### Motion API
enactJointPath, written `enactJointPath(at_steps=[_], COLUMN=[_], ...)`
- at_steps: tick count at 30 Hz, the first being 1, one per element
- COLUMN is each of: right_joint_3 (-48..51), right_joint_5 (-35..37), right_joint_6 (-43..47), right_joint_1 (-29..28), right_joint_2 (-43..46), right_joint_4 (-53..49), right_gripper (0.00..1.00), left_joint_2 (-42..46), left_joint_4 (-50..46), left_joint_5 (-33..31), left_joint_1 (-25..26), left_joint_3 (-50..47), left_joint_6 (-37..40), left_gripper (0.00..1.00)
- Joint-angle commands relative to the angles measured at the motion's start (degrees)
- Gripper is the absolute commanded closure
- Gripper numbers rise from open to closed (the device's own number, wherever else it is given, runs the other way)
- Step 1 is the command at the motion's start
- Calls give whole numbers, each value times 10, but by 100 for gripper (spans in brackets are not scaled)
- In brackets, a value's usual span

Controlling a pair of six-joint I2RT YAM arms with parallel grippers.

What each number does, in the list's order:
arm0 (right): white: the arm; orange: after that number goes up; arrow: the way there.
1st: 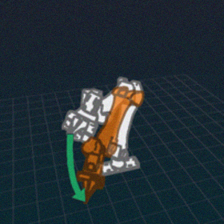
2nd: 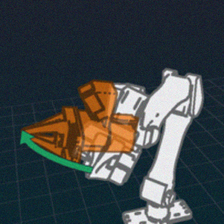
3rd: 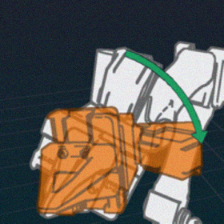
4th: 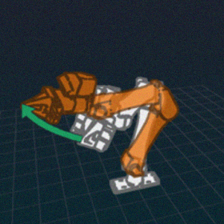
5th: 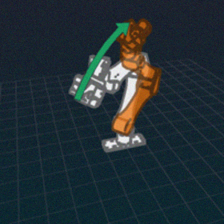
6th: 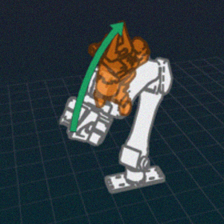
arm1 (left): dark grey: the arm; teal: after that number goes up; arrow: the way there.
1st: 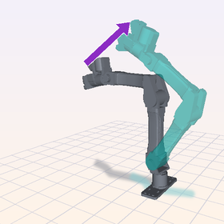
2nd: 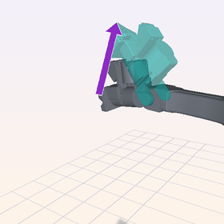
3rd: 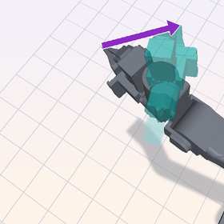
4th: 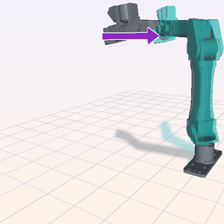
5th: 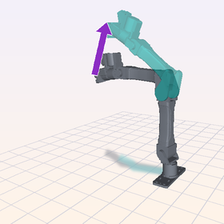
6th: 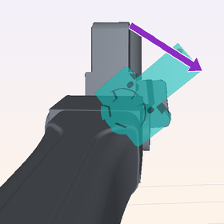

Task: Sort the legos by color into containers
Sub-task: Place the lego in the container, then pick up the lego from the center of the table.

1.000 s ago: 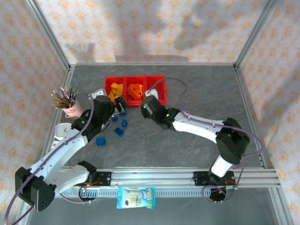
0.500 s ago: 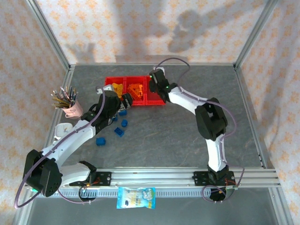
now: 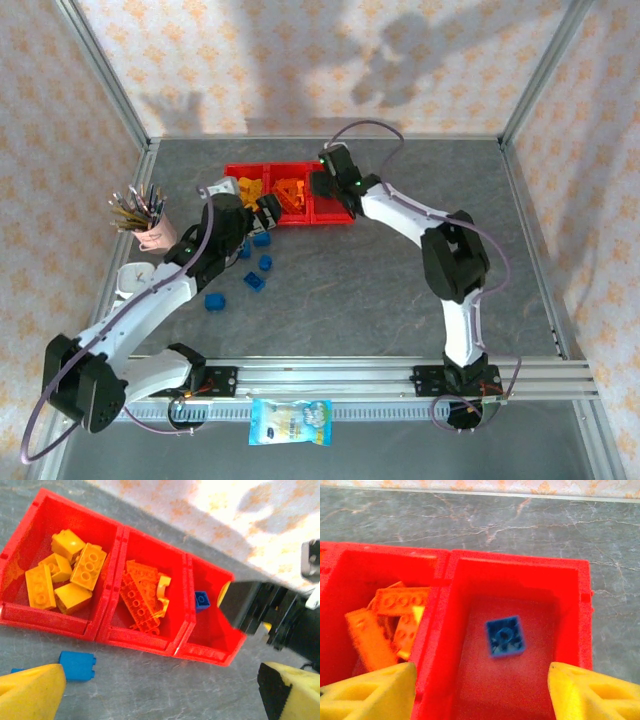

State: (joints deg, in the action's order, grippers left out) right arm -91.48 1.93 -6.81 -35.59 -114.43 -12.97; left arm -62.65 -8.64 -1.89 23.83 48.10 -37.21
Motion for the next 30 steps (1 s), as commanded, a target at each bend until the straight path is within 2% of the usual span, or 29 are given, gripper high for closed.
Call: enactJointPath(at_steps=[1,9,17,21,30], right_joint_3=[54,181,223,203,85], right_joint_5=[4,-6,-9,-2,42], right_joint_6=[-10,-47,-79,-85,-165], right_joint_1=[-34,-122,-226,-256,-258], right_joint_2=[74,151,130,84,-36], right_joint_4=[6,33,67,67,49], right_gripper=[28,23,20,17,16], left_joint_2=[46,135,195,219,246], left_joint_4=[-26,-111,-203,-230,-243], left_joint_5=[-7,-44,-92,-105,-121], left_joint_1=[-6,-5,-5,-5,-5], left_joint_3=[-16,-41,-52,-57,-71], left_joint_6=[1,-15,-56,-78,-105], left_gripper=[1,1,0,1,1])
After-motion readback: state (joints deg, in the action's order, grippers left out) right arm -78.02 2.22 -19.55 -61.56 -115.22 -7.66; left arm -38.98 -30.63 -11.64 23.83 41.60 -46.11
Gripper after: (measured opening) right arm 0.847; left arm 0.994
